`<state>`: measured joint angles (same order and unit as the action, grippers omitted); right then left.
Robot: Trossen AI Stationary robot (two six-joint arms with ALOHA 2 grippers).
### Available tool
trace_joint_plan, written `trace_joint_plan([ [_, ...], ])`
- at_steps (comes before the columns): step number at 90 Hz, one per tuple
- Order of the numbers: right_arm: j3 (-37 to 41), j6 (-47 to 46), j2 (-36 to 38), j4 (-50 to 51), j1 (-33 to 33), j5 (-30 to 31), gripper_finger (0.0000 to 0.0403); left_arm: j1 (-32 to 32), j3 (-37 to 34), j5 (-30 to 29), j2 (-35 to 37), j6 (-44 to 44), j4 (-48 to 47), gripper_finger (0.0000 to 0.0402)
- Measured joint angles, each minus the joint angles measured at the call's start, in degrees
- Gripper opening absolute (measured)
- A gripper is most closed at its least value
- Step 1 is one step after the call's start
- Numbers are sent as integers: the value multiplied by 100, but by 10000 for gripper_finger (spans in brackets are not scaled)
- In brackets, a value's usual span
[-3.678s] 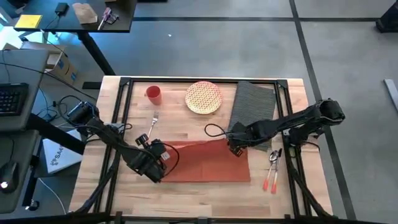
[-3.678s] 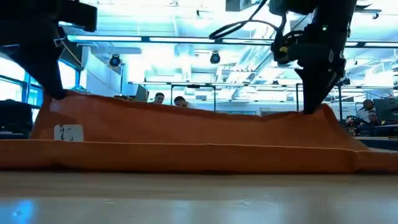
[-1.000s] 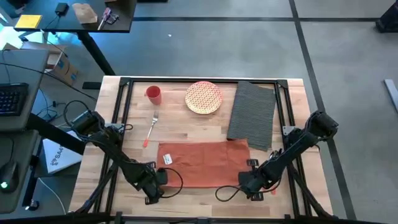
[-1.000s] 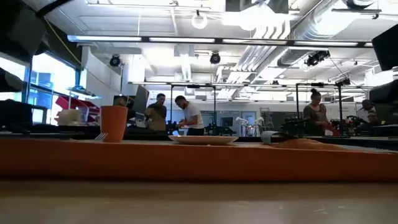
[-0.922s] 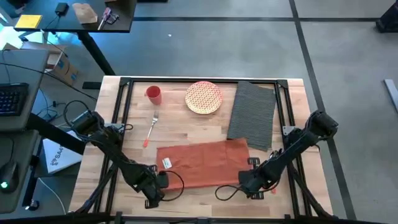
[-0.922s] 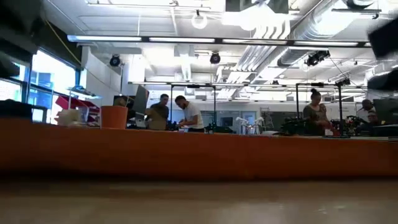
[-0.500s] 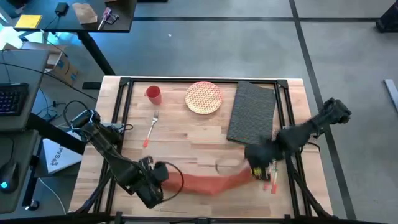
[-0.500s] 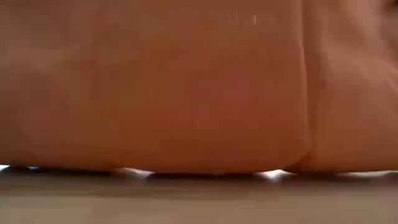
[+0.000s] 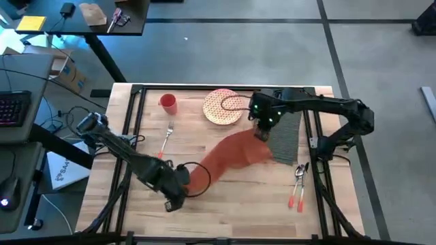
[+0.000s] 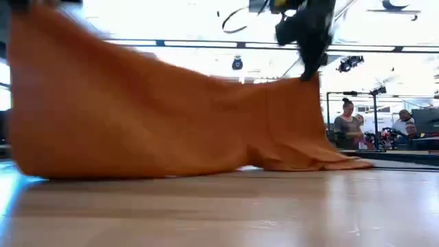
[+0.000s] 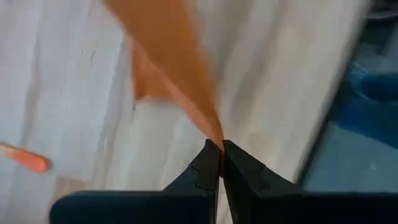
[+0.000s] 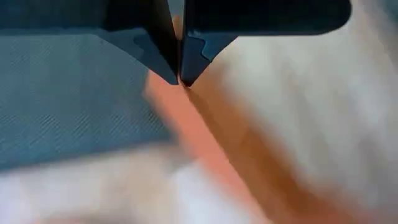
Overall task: Set table place
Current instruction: Fold the orange table napkin
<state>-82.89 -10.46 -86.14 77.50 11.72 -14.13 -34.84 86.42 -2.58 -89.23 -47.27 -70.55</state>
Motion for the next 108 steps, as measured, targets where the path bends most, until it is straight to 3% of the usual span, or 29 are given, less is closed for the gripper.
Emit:
trace_joint_plan([
  [13,-771,-152,68,942,-665,-1491,0,-86,538,271,697,614,156,0],
  [20,-1252,-155,90,1044,-863,-2497,0,-88,698,460,1018,712,413,0],
  [25,-1627,-225,91,1004,-858,-2805,0,-86,707,477,1221,670,561,0],
  [34,-2090,-203,23,947,-332,-2545,0,40,697,72,1443,411,383,0],
  [42,-1994,240,-145,920,384,-2081,0,210,346,-207,1504,107,296,0],
  [57,-1057,1402,-908,-124,1394,-1306,0,546,-1059,-213,1383,-864,855,0],
  [67,-521,1802,-1514,-1397,1667,-599,0,566,-2090,-245,1211,-1873,1391,0],
  [75,-411,2165,-1914,-1766,1722,-150,0,567,-2759,-62,1082,-2653,1897,0],
  [90,-352,3036,-1982,-1362,1597,-655,0,553,-3326,731,896,-3196,3106,0],
  [102,211,3202,-1640,-1250,1135,-1626,0,513,-3300,1120,840,-3258,3170,0],
  [108,695,3000,-1495,-1536,754,-1742,0,513,-3297,1362,875,-3282,3162,0],
])
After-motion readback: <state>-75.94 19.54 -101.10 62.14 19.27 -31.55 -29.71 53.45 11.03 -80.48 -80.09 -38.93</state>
